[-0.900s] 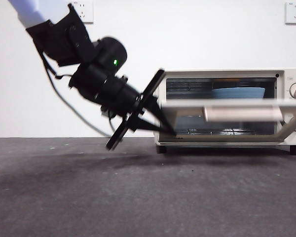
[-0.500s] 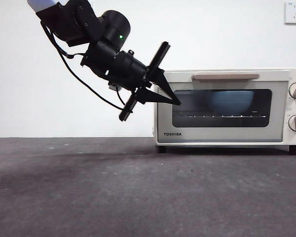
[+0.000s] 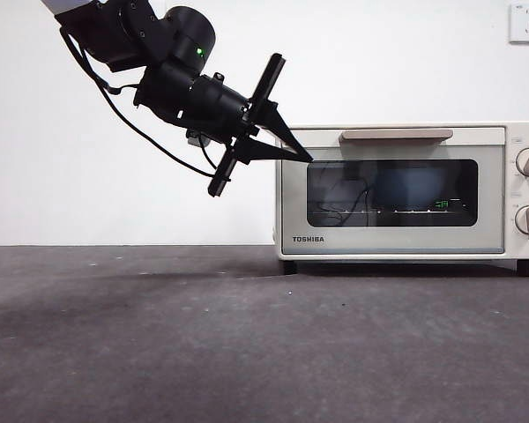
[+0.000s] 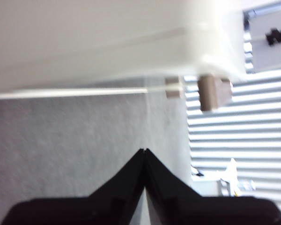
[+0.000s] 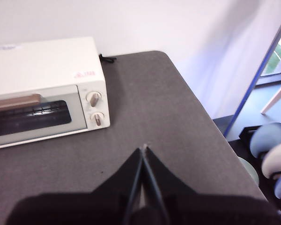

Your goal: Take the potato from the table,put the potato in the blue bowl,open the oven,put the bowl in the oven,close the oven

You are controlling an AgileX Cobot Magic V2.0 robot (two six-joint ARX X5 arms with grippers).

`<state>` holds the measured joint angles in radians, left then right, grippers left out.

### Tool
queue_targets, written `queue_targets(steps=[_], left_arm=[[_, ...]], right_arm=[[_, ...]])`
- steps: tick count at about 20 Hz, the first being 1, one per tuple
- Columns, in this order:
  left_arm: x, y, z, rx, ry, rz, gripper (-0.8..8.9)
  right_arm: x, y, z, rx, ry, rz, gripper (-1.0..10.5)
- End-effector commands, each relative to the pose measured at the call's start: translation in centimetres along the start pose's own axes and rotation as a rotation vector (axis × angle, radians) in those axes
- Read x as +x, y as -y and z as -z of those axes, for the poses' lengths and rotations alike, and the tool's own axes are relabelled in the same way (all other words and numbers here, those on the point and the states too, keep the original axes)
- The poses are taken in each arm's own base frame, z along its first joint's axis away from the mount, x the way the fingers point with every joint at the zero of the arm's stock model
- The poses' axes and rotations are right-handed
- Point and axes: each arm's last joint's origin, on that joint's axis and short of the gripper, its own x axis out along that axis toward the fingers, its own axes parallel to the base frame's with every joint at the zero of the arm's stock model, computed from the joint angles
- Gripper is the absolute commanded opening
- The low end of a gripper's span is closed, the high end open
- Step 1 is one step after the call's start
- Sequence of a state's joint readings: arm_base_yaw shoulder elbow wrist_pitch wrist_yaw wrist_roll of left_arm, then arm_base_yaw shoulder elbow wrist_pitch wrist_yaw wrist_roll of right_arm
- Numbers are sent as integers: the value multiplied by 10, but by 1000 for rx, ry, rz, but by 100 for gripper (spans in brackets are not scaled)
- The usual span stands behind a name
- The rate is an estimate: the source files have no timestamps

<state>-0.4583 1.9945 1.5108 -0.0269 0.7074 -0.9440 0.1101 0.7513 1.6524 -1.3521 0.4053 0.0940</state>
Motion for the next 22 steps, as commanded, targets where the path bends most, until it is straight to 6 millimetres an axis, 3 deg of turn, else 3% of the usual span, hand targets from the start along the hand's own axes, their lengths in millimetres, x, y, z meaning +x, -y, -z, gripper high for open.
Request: queue_targets(steps=[1, 6, 11, 16, 22], left_arm=[[-6, 8, 1, 65, -44, 59, -6], [-23, 37, 8, 220, -64, 110, -6], [-62, 81, 31, 456, -70, 102, -5], [-123, 125, 71, 697, -16, -78, -5], [-202, 160, 114, 726, 174, -277, -4]], right_arm=[[7, -2, 4, -11, -39, 29, -12], [18, -6, 8, -31, -84, 41, -11], [24, -9, 7, -43, -108, 43, 1], [24, -9, 7, -50, -107, 43, 1], [24, -9, 7, -41, -106, 42, 1]])
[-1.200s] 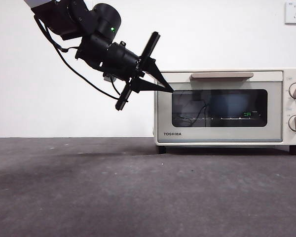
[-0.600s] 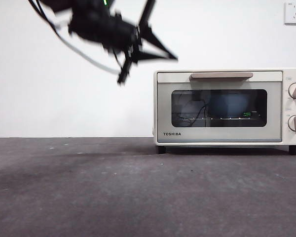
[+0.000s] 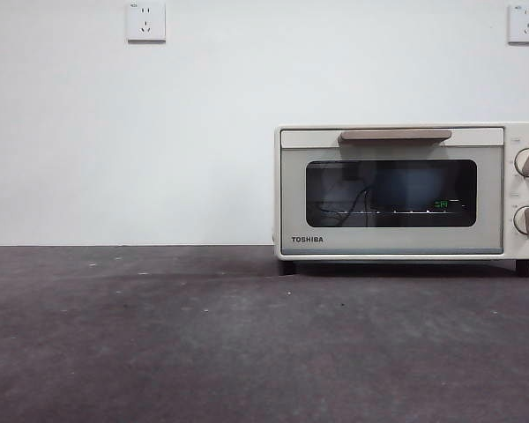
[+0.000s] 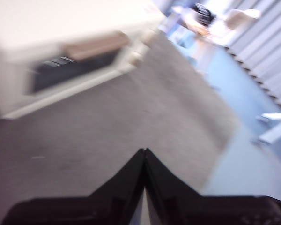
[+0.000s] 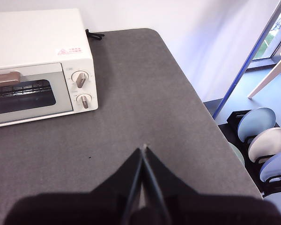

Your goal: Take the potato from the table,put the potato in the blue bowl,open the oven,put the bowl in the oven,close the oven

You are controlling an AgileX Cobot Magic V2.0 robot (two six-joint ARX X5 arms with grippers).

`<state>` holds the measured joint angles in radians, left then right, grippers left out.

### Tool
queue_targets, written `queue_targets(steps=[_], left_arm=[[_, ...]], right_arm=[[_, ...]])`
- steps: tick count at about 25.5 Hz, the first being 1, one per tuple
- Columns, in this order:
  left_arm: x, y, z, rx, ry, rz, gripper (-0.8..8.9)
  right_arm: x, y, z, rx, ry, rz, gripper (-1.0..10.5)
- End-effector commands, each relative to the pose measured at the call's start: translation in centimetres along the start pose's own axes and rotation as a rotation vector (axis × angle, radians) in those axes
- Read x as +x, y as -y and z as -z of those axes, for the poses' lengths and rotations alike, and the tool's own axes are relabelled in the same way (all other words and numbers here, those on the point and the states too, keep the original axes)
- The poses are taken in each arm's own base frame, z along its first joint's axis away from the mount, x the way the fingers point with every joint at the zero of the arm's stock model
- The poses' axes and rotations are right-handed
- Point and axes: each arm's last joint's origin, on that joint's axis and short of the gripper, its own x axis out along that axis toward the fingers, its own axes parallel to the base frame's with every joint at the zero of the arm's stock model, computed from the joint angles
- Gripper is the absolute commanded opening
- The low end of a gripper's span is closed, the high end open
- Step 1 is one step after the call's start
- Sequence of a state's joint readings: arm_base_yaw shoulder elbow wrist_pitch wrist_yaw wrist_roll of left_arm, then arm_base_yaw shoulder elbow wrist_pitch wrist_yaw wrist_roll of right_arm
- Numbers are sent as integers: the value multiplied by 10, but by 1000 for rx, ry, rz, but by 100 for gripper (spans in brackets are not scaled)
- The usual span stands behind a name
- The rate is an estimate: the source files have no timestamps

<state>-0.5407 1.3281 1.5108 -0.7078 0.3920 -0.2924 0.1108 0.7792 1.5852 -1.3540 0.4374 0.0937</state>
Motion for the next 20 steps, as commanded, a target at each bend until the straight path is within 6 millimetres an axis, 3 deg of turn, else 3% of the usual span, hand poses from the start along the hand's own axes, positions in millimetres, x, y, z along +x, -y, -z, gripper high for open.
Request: queue_targets(steps=[1, 6, 9, 14, 17, 20], left_arm=[[-38, 11, 7, 51, 55, -87, -4], [-98, 30, 19, 85, 174, -86, -4], [-122, 38, 25, 108, 243, -76, -4], [-143, 46, 33, 127, 297, -61, -4], [-146, 46, 34, 129, 302, -60, -4], [-151, 40, 33, 105, 343, -154, -4]], right_arm=[[1, 0, 3, -2, -21, 2, 1], [3, -1, 2, -5, -28, 3, 2], [7, -3, -1, -12, -42, 5, 1], [17, -8, -5, -26, -73, 7, 2], [25, -13, -9, -39, -99, 10, 2], [37, -19, -14, -55, -134, 14, 1]])
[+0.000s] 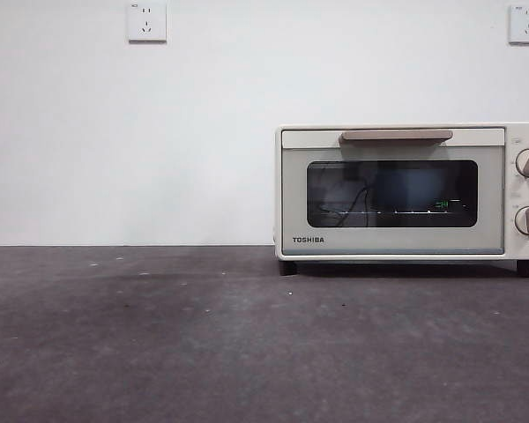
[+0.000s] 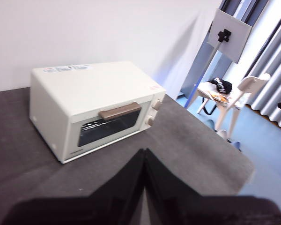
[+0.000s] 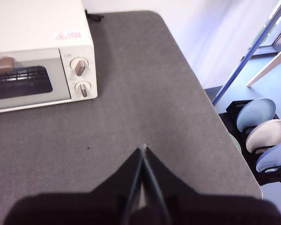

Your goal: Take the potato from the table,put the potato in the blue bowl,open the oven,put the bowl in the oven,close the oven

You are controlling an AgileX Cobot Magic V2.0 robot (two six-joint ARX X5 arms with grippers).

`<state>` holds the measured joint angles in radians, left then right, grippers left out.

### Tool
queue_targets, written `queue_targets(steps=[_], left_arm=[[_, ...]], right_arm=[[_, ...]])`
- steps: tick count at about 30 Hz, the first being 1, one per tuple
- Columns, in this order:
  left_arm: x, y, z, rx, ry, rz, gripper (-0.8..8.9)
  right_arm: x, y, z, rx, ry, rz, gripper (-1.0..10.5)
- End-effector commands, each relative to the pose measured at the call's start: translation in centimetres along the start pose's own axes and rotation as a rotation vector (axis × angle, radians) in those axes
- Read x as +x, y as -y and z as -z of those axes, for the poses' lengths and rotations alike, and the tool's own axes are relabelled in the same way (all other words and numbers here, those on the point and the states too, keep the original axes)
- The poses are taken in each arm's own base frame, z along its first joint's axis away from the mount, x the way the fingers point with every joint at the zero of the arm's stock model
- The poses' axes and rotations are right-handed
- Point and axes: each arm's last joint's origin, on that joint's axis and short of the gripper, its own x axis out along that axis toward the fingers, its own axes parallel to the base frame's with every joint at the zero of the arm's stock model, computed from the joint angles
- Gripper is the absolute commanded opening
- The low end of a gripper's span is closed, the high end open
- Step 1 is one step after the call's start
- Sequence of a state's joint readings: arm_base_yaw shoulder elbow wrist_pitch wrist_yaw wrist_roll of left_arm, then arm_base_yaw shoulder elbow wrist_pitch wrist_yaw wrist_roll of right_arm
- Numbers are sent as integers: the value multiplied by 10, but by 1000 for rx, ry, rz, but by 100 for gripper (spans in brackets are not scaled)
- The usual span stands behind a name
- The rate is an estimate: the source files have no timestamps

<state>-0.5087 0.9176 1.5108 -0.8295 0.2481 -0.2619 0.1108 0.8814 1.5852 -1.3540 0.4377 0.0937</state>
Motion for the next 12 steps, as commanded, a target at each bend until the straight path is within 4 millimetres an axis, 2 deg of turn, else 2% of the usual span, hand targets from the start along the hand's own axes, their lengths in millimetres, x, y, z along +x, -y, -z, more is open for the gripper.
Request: queue_targets(steps=[1, 3, 5, 8, 12], left_arm=[[-5, -8, -2, 14, 33, -93, -4], [-12, -13, -4, 236, 57, -179, -4], [-15, -19, -1, 343, 41, -233, -4], [-14, -34, 8, 463, 11, -330, -4], [-13, -62, 33, 541, 41, -491, -4]], right_arm=[[11, -6, -3, -18, -55, 6, 1], [19, -10, -7, -30, -80, 8, 1], [28, -14, -11, -43, -108, 11, 1], [44, -22, -17, -66, -156, 15, 1], [72, -36, -25, -102, -234, 23, 1]])
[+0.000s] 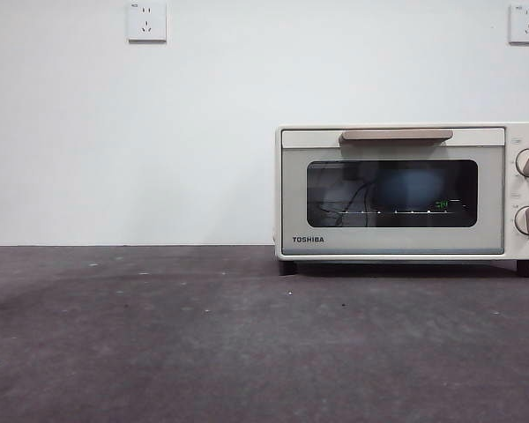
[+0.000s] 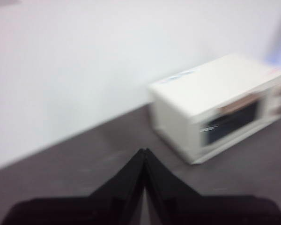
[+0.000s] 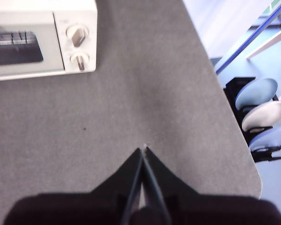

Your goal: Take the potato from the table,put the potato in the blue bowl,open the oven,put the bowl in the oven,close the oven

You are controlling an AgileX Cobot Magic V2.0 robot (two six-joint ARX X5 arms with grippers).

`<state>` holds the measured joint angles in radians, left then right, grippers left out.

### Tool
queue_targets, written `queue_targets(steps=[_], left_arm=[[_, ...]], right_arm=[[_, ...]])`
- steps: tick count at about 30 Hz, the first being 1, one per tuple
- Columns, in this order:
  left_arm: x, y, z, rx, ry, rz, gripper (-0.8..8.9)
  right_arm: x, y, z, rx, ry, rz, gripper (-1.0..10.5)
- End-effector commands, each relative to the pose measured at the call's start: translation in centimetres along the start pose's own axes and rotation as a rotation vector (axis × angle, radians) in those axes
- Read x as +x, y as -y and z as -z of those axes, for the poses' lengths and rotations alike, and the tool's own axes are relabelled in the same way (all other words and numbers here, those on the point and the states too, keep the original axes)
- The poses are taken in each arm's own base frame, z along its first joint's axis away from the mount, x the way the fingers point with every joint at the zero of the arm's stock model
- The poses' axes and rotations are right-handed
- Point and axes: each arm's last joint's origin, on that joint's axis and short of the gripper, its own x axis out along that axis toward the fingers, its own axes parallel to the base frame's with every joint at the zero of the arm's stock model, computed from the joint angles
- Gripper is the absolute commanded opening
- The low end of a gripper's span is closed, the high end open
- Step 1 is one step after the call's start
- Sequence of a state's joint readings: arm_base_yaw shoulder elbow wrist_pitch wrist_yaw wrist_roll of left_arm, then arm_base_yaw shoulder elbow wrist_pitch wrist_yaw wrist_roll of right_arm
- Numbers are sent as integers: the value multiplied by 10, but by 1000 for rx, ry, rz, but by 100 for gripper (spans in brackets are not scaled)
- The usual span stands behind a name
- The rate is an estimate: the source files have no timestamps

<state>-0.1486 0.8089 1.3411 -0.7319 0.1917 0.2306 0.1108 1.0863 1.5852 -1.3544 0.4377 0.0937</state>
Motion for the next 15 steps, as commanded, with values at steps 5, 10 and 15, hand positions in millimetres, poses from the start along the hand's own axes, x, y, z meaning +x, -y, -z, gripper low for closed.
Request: queue_targets(steps=[5, 10, 15], left_arm=[[19, -5, 84, 155, 139, -215, -4], [30, 12, 160, 99, 271, -243, -4], [37, 27, 230, -19, 209, -228, -4]], right_arm=[[45, -23, -21, -46, -115, 11, 2], [80, -41, -40, -50, -122, 12, 2], [110, -57, -58, -21, -62, 6, 1]])
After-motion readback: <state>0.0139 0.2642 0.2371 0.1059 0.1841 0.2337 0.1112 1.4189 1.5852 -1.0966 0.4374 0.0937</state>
